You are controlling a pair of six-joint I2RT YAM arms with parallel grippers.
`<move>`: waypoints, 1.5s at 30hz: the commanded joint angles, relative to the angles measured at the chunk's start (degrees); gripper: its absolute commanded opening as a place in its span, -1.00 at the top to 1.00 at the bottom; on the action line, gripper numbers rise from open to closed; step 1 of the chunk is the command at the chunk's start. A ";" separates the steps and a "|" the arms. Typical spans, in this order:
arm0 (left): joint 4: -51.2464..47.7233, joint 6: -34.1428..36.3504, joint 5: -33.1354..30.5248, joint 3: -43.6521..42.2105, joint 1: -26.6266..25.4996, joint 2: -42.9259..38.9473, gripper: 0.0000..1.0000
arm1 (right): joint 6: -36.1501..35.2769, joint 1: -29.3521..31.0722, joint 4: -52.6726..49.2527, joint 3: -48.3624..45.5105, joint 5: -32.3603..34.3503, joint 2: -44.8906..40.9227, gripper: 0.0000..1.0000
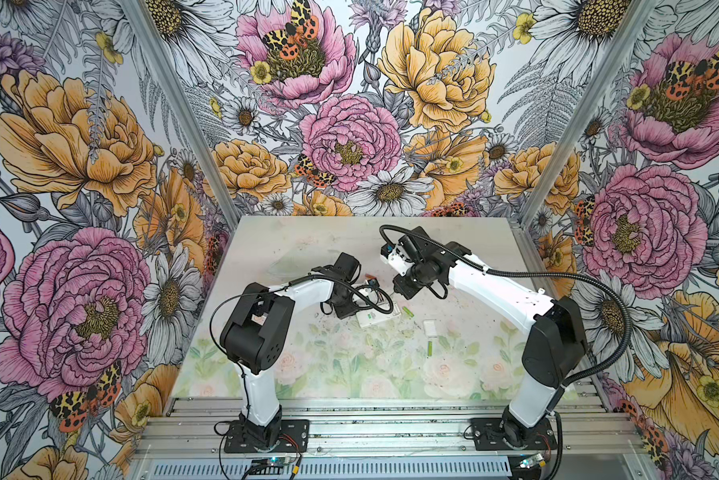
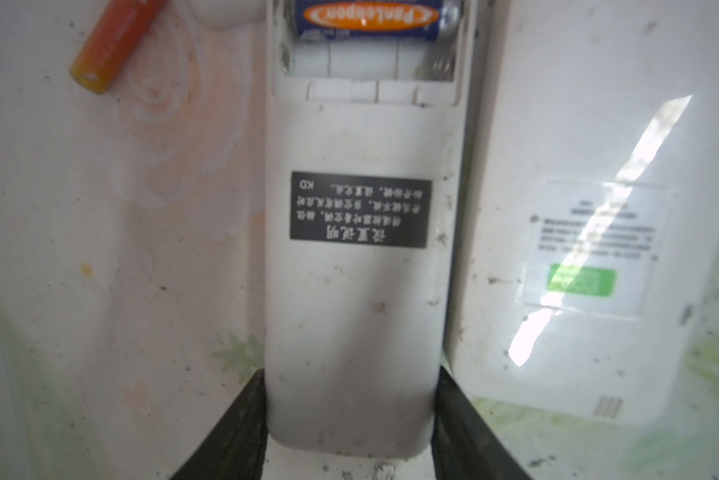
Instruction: Unload the batteries from the remote control
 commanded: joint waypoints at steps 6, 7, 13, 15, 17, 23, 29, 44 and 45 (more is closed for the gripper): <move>0.55 1.04 0.88 0.34 -0.23 0.14 1.00 | 0.71 0.96 -0.02 3.95 1.93 3.35 1.00; 0.58 1.14 0.79 0.23 -0.30 0.12 1.00 | 0.84 0.88 0.02 4.18 1.97 3.66 1.00; 0.64 1.34 0.73 0.28 -0.25 0.04 1.00 | 1.03 1.10 0.24 5.34 2.92 5.16 1.00; 0.61 1.42 0.65 0.27 -0.30 0.03 1.00 | 0.83 1.18 0.24 5.50 3.25 5.48 1.00; 0.62 1.43 0.59 0.23 -0.24 -0.06 1.00 | 0.53 1.14 0.30 5.30 3.16 5.66 1.00; 0.63 1.60 0.49 0.31 -0.20 -0.02 1.00 | 0.56 1.32 0.37 5.57 3.01 6.15 1.00; 0.60 1.69 0.48 0.35 -0.11 -0.13 1.00 | 0.17 1.41 0.41 5.84 2.90 6.76 1.00; 0.67 1.96 0.05 0.35 -0.02 -0.19 1.00 | 0.49 1.52 0.02 5.09 2.67 4.93 1.00; 0.65 1.93 0.11 0.31 0.01 -0.21 1.00 | 0.53 1.50 0.02 5.09 2.52 4.88 1.00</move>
